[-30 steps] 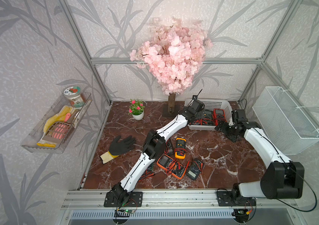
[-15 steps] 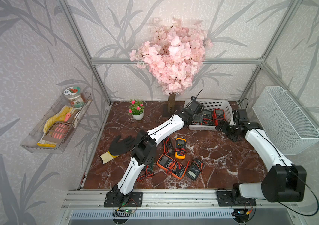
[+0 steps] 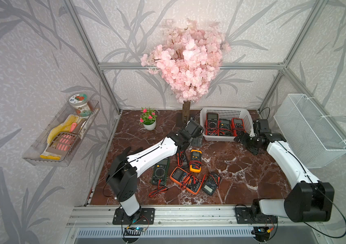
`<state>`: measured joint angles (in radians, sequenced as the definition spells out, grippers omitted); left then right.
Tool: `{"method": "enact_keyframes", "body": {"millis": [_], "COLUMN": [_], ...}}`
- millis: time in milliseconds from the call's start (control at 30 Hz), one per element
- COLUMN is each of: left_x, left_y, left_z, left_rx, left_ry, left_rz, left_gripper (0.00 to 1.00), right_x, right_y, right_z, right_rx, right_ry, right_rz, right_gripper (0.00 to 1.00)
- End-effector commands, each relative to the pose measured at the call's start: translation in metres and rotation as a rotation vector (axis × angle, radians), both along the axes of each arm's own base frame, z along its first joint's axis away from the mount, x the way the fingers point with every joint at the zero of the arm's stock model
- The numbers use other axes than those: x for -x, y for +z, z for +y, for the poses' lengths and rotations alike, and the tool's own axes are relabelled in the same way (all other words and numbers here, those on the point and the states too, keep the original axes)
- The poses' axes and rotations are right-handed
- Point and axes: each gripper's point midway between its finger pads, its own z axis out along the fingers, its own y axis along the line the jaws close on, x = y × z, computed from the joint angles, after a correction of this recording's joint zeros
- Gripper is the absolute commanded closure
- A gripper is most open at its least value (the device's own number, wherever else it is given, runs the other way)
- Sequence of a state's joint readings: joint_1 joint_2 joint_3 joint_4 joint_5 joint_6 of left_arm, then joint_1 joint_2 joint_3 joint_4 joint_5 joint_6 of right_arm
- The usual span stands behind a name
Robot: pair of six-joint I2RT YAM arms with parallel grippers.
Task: Put the multimeter into the basket
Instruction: Place the multimeter in the basket, then pick up the multimeter from the center of the board.
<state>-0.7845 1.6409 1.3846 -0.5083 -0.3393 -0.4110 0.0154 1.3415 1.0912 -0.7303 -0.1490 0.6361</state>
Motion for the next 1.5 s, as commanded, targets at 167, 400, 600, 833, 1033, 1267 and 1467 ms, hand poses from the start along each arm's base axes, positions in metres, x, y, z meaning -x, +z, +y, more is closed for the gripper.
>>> {"method": "enact_keyframes", "body": {"millis": [167,400,600,833,1033,1267,1467], "left_x": [0.019,0.034,0.048,0.049,0.057,0.066,0.074], "left_y": [-0.004,-0.034,-0.055,-0.074,-0.105,-0.125,-0.136], "left_z": [0.078,0.133,0.166,0.178,0.169,0.155,0.157], "left_rx": [-0.033,-0.051,-0.089,-0.115,-0.106,-0.077,-0.097], "left_ry": [0.142,0.294,0.366,0.370,0.320,0.265,0.252], "left_rz": [-0.003,0.056,0.114,0.187,0.311,0.419,0.473], "left_gripper": [0.00,0.00,0.00,0.00,0.00,0.00,0.00], "right_x": [0.016,0.016,0.016,0.024,0.026,0.021,0.020], "right_y": [0.027,0.036,0.035,0.029,0.019,0.024,0.026], "right_z": [0.001,0.015,0.029,0.041,0.050,0.058,0.063], "right_rx": [0.064,-0.014,-0.061,-0.046,-0.027,-0.016,-0.006], "right_ry": [0.078,0.097,0.139,0.169,0.195,0.205,0.217], "right_rz": [-0.005,-0.028,-0.050,-0.037,-0.018,-0.030,-0.030], "right_gripper": [0.05,0.05,0.05,0.05,0.05,0.05,0.05]}}
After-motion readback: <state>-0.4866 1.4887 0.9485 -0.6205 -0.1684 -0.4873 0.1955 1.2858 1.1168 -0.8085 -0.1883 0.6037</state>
